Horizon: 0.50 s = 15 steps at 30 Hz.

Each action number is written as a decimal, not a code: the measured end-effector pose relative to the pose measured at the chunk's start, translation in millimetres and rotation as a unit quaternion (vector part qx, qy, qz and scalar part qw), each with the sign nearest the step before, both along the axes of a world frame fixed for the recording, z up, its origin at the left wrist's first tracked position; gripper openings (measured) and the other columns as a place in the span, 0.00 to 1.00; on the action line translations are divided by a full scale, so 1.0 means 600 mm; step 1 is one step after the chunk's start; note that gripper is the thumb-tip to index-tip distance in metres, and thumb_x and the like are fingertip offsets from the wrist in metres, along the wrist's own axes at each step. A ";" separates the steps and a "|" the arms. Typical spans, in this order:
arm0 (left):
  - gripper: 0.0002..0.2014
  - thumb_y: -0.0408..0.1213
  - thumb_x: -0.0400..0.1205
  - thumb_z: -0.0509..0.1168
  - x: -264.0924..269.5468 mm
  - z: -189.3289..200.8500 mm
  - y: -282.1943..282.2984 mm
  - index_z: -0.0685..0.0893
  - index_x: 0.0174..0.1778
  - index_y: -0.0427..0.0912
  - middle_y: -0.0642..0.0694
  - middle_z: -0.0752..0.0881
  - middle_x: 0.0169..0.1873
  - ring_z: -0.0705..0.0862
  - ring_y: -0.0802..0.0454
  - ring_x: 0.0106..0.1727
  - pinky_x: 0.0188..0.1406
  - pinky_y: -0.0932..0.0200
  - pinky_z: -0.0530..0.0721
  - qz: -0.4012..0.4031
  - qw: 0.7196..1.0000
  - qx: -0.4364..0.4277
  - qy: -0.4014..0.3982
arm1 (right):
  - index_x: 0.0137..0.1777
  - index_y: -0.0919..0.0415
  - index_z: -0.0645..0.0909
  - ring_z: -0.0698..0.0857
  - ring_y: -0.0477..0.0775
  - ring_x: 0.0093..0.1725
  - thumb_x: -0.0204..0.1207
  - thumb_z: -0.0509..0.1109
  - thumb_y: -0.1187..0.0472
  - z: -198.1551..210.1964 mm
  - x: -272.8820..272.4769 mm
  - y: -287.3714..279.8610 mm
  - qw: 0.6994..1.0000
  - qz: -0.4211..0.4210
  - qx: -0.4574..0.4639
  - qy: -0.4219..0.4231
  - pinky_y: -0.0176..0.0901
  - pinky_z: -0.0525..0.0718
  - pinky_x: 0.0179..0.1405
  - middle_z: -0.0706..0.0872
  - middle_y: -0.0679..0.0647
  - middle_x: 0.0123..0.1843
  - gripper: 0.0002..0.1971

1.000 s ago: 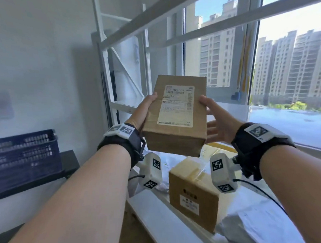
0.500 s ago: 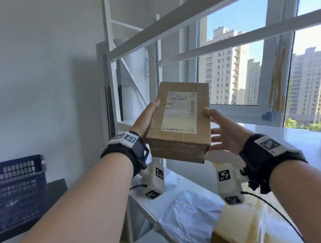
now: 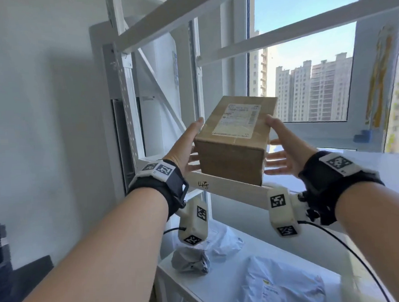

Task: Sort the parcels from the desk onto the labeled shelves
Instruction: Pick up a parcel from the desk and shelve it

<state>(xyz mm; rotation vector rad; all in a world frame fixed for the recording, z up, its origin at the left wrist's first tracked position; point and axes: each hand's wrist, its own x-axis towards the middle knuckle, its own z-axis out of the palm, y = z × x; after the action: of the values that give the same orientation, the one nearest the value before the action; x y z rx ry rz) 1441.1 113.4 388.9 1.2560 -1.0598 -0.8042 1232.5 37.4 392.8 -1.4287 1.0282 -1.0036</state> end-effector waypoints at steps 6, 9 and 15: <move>0.25 0.70 0.74 0.63 0.076 0.007 -0.096 0.86 0.55 0.54 0.49 0.90 0.53 0.85 0.48 0.60 0.66 0.47 0.82 0.026 0.999 0.016 -0.039 | 0.53 0.56 0.78 0.86 0.57 0.42 0.75 0.61 0.26 0.016 0.106 -0.068 1.000 -0.006 0.005 0.025 0.48 0.87 0.40 0.84 0.61 0.47 0.31; 0.27 0.65 0.77 0.63 0.104 0.013 -0.136 0.83 0.64 0.50 0.48 0.88 0.55 0.85 0.51 0.55 0.58 0.52 0.84 0.024 0.999 0.018 -0.038 | 0.62 0.55 0.76 0.84 0.56 0.48 0.76 0.60 0.27 0.028 0.152 -0.096 0.999 -0.006 0.006 0.045 0.51 0.85 0.47 0.82 0.59 0.49 0.31; 0.30 0.66 0.74 0.63 0.140 0.000 -0.196 0.82 0.66 0.50 0.48 0.88 0.52 0.86 0.50 0.53 0.59 0.50 0.85 -0.019 0.997 0.043 -0.059 | 0.58 0.62 0.72 0.82 0.58 0.47 0.77 0.58 0.28 0.026 0.188 -0.124 0.995 -0.049 0.039 0.072 0.54 0.83 0.57 0.82 0.62 0.49 0.34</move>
<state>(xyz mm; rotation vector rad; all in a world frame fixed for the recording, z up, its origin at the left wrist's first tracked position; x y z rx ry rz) 1525.1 -4.2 389.0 1.3737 -1.1575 -0.8184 1345.3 -37.2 408.4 -1.4132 1.2389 -0.9301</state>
